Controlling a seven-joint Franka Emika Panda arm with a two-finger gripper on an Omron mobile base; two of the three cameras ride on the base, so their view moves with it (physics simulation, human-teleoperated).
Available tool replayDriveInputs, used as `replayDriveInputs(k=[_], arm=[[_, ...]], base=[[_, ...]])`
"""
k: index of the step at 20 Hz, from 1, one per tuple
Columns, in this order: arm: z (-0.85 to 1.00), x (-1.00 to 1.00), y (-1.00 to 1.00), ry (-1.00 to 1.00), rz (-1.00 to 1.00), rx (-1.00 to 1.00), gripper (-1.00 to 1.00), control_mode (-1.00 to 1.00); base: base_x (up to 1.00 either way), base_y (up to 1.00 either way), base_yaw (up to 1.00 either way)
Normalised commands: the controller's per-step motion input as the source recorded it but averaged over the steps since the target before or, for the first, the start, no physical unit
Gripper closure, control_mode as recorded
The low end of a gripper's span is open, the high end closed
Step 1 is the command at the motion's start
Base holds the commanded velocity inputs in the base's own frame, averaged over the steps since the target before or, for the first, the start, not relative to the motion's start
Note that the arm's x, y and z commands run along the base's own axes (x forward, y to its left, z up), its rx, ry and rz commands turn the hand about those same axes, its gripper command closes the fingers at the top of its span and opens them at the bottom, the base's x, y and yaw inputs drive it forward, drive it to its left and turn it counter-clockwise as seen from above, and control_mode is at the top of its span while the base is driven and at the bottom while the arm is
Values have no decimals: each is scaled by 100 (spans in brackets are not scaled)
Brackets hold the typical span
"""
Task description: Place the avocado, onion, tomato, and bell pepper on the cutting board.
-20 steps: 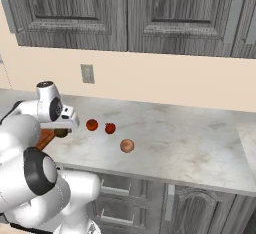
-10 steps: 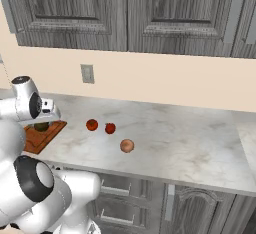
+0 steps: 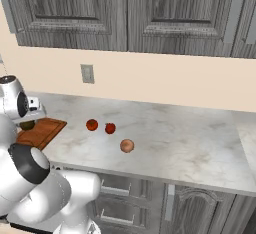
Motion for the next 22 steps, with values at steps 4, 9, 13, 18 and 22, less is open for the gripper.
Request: replayDriveInputs(k=[4,9,13,18,22], arm=[[-19,10,54,0,0,0,100,-100],[-28,21,36,0,0,0,100,-100],[-36,21,17,0,0,0,100,-100],[-37,7,18,0,0,0,100,-100],[-35,3,22,0,0,0,100,-100]], base=[[0,0,0],[0,0,0],[0,0,0],[0,0,0],[0,0,0]])
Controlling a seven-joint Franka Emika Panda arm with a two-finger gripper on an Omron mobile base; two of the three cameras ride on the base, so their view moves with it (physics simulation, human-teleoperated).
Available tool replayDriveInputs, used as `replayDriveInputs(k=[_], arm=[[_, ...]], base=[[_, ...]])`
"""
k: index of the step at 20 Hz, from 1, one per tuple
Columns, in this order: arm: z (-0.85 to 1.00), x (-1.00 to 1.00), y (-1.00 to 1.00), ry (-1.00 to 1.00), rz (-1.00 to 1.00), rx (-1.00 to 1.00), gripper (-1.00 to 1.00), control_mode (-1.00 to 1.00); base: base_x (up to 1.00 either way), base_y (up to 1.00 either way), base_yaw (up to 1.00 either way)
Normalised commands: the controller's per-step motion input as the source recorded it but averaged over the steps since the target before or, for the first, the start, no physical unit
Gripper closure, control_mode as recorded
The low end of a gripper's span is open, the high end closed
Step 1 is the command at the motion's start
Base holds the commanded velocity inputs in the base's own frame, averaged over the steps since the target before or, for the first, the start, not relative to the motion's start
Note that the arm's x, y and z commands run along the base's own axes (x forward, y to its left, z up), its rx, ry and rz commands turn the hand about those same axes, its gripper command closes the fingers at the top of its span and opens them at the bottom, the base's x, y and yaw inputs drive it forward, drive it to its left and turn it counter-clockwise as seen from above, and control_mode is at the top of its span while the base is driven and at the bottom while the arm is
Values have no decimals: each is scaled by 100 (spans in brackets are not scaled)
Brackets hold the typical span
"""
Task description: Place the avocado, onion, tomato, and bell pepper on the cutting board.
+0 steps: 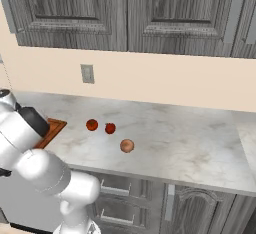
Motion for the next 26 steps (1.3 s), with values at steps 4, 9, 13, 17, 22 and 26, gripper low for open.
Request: replayDriveInputs(k=[4,9,13,17,22,26], arm=[[-32,14,21,0,0,0,100,-100],[-30,33,11,0,0,0,100,-100],[-32,31,20,0,0,0,100,-100],[-37,12,31,0,0,0,-100,-100],[-16,-2,6,0,-2,0,-100,-100],[-8,-27,-19,0,-5,0,-100,-100]], base=[[0,0,0],[0,0,0],[0,0,0],[0,0,0],[0,0,0],[0,0,0]])
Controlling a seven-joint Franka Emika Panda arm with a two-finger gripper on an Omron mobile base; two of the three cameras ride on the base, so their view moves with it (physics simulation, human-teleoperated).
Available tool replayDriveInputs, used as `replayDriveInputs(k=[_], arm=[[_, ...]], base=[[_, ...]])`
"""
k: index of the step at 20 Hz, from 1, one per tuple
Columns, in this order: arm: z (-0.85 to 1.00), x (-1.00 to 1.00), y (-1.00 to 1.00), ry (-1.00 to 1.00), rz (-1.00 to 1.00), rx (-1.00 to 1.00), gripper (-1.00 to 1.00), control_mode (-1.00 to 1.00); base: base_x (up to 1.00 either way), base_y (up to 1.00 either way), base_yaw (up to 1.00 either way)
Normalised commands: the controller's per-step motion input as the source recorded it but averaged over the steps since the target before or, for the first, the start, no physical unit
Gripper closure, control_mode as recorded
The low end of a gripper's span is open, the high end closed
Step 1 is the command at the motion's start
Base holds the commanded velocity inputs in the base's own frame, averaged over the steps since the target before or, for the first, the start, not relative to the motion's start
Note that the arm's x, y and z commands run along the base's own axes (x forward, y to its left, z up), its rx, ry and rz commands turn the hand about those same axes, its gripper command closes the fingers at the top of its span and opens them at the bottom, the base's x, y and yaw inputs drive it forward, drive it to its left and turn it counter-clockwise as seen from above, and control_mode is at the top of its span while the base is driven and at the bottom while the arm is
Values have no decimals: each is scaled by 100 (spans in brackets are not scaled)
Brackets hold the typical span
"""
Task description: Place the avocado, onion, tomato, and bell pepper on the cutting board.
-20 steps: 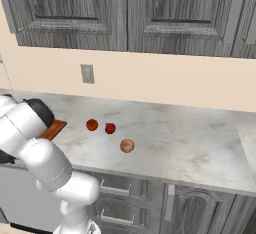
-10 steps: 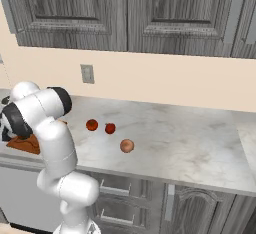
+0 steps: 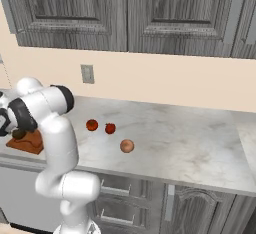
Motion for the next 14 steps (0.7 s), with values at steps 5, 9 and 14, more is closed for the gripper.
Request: replayDriveInputs(k=[5,9,14], arm=[[-1,-19,-31,-2,-5,0,-100,-100],[1,-4,-49,-6,-2,0,-100,-100],[29,-1,-39,-13,0,0,-100,-100]], base=[[0,0,0],[0,0,0],[0,0,0]])
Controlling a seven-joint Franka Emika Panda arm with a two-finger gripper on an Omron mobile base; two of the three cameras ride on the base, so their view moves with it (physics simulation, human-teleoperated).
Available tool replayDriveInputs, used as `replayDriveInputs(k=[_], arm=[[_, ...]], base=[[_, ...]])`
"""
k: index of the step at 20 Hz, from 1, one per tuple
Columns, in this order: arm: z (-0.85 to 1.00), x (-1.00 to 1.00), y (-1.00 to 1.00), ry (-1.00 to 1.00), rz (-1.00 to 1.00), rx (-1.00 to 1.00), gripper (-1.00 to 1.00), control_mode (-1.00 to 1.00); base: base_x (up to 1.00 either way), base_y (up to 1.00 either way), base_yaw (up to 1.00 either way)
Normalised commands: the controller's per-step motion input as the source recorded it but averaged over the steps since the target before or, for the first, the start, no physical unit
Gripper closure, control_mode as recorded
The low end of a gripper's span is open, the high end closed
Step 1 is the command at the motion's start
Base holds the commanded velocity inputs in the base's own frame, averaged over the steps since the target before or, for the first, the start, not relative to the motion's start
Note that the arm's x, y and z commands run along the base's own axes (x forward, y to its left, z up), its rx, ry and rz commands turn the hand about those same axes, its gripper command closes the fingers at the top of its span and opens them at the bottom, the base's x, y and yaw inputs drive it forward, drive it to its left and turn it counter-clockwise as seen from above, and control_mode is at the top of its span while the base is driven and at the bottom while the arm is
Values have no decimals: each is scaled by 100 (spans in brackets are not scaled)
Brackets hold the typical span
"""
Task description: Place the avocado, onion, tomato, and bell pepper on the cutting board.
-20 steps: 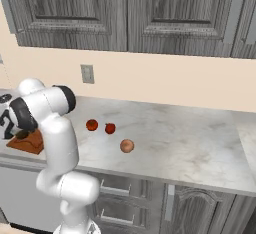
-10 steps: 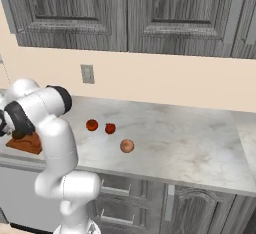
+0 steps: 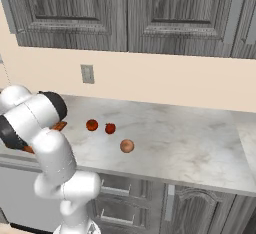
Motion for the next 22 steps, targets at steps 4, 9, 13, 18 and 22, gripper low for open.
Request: replayDriveInputs(k=[4,9,13,18,22], arm=[[78,-6,-4,-19,0,0,-100,-100],[100,-33,-12,-23,0,4,-100,-100],[100,-74,-33,-24,0,5,-100,-100],[100,-90,-42,-19,0,5,-100,-100],[100,-84,-54,-10,0,9,-100,-100]], base=[[0,0,0],[0,0,0],[0,0,0],[0,0,0],[0,0,0]])
